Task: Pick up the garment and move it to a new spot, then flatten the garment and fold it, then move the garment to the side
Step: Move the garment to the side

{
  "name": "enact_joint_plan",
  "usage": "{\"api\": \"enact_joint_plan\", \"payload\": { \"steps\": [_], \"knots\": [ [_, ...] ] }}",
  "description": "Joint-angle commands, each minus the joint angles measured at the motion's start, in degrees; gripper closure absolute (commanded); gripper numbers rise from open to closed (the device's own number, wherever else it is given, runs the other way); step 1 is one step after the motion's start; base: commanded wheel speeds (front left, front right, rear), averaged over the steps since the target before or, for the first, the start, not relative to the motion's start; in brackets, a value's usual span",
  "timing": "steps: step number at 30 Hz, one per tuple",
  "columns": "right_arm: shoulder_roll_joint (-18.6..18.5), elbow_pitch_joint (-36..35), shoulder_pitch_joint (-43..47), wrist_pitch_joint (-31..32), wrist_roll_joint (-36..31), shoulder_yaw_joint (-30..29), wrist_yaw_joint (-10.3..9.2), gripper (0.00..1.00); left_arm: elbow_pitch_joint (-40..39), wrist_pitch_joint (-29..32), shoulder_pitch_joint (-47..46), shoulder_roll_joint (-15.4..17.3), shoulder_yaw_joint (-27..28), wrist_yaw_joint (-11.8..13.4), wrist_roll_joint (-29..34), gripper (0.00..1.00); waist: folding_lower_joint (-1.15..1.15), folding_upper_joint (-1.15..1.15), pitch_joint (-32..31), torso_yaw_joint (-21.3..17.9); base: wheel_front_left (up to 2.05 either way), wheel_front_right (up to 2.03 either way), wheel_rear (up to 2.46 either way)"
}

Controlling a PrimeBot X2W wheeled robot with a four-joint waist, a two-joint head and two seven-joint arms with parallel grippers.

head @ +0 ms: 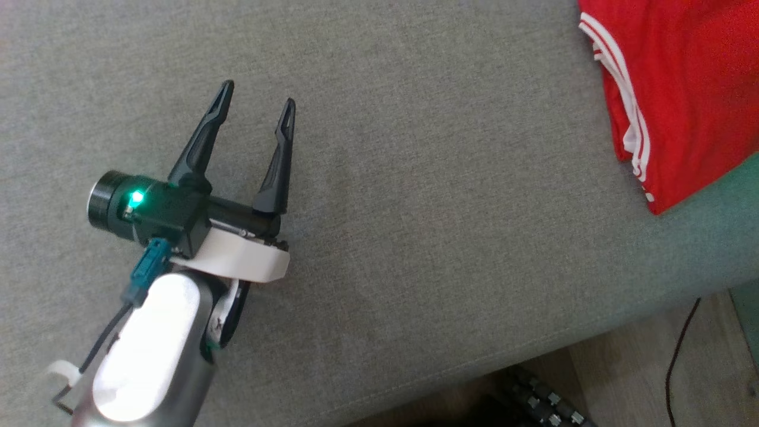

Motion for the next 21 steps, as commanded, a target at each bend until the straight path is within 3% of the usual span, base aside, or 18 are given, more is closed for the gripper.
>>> {"api": "enact_joint_plan", "payload": {
  "steps": [1, 2, 3, 12, 16, 21],
  "knots": [
    [-0.8, -1.2, -1.3, -1.0, 0.1, -0.2, 0.42, 0.66, -2.0, 0.2, -1.7, 1.2, 1.3, -0.4, 0.5, 0.0, -0.01, 0.0, 0.8, -0.1, 0.0, 0.0, 0.0],
    [-0.5, -0.9, -1.4, -1.3, 0.1, -0.1, 0.42, 0.51, -2.0, 0.2, -1.8, 1.3, 1.3, -0.4, 0.5, 0.0, -0.01, 0.0, 1.1, -0.2, 0.0, 0.0, 0.0],
    [-0.1, -0.7, -1.5, -1.5, 0.0, 0.0, 0.42, 0.0, -1.9, 0.2, -2.0, 1.4, 1.3, -0.5, 0.5, 0.0, -0.01, 0.0, 1.2, -0.2, 0.0, 0.0, 0.0],
    [2.2, -2.6, 1.8, -5.7, -3.8, -2.6, 0.42, 0.0, -0.3, -0.3, -0.8, 1.6, 1.4, -0.3, -0.6, 0.0, -0.01, 0.0, -2.3, -1.1, 0.0, 0.0, 0.0],
    [4.4, -9.4, 6.3, -7.5, -6.7, -3.7, 0.42, 0.0, 0.8, -0.7, 0.9, 1.1, 1.4, 0.1, -1.5, 0.0, -0.01, 0.0, -6.1, -1.0, 0.0, 0.0, 0.0],
    [10.7, -22.7, 14.6, -7.3, -10.0, -3.4, 0.42, 0.0, 1.6, -1.2, 3.6, 0.5, 2.2, 1.2, -2.7, 0.0, -0.01, 0.0, -10.7, 0.6, 0.0, 0.0, 0.0]
  ]
}}
